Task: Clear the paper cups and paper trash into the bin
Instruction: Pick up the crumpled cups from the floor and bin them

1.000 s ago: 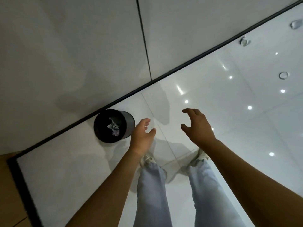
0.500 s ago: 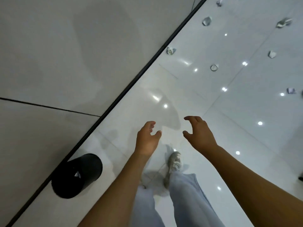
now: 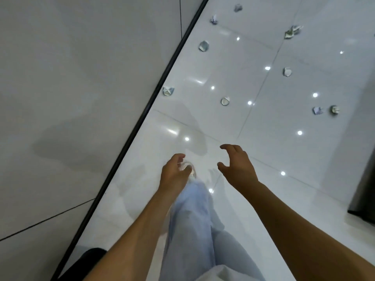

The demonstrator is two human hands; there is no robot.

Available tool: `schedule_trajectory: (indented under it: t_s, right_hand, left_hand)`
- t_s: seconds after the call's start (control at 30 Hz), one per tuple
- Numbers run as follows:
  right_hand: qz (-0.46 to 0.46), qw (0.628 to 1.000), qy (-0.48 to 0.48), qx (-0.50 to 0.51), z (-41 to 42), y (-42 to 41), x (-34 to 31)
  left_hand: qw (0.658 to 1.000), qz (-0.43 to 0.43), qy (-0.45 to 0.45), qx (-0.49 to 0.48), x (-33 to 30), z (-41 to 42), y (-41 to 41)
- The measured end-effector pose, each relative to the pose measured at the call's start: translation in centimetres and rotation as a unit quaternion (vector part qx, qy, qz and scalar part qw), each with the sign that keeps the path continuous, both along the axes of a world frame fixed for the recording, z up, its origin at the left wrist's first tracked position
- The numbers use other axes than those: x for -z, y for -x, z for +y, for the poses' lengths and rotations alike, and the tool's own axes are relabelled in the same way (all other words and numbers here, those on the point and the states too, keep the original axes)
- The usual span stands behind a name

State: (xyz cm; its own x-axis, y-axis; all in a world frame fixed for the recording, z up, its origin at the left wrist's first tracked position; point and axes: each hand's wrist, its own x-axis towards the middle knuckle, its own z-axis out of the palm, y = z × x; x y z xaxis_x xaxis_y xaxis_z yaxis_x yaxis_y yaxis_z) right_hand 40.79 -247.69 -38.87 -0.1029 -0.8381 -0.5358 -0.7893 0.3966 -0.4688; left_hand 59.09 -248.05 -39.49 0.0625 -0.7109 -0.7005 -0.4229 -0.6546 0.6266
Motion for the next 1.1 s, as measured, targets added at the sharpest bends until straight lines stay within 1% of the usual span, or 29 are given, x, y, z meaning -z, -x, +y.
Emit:
schedule_trajectory:
  t_s: [0.1,0.23,0.37,0.47,0.57,0.7,0.87,1.0,1.1]
  right_hand:
    - [0.003,1.000,0.005,0.018,-4.4,1.1,0.6]
    - [-0.007,0.999,-0.001,0.036,-10.1,2.5,1.9]
    - [-0.017,0.998,-0.002,0.054,-14.8,4.2,3.3]
    - [-0.024,0.997,-0.021,0.072,-18.8,6.0,4.7]
    - [-0.028,0.997,-0.027,0.062,-22.5,8.0,6.7]
    - [-0.010,0.998,-0.028,0.063,-27.2,10.6,10.4]
    - [0.003,0.997,-0.052,0.063,-31.3,12.0,16.5]
    - [0.012,0.995,-0.057,0.078,-33.2,12.2,22.8]
    - [0.020,0.993,-0.058,0.101,-34.2,12.4,28.9]
  left_hand:
    - [1.000,-0.003,0.003,-0.002,0.4,-5.3,0.3]
    - [0.998,-0.046,0.012,0.045,1.4,-11.6,1.1]
    - [0.997,-0.055,0.000,0.061,2.6,-16.4,2.6]
    - [0.997,-0.059,-0.004,0.053,3.9,-20.6,4.1]
    - [0.998,-0.054,-0.007,0.037,5.7,-24.9,5.8]
    - [0.996,-0.068,-0.017,0.053,9.1,-30.5,8.4]
    - [0.994,-0.065,0.005,0.087,13.8,-36.6,10.6]
    - [0.991,-0.073,0.006,0.112,19.4,-38.9,10.1]
    - [0.987,-0.071,-0.003,0.141,24.9,-40.3,9.1]
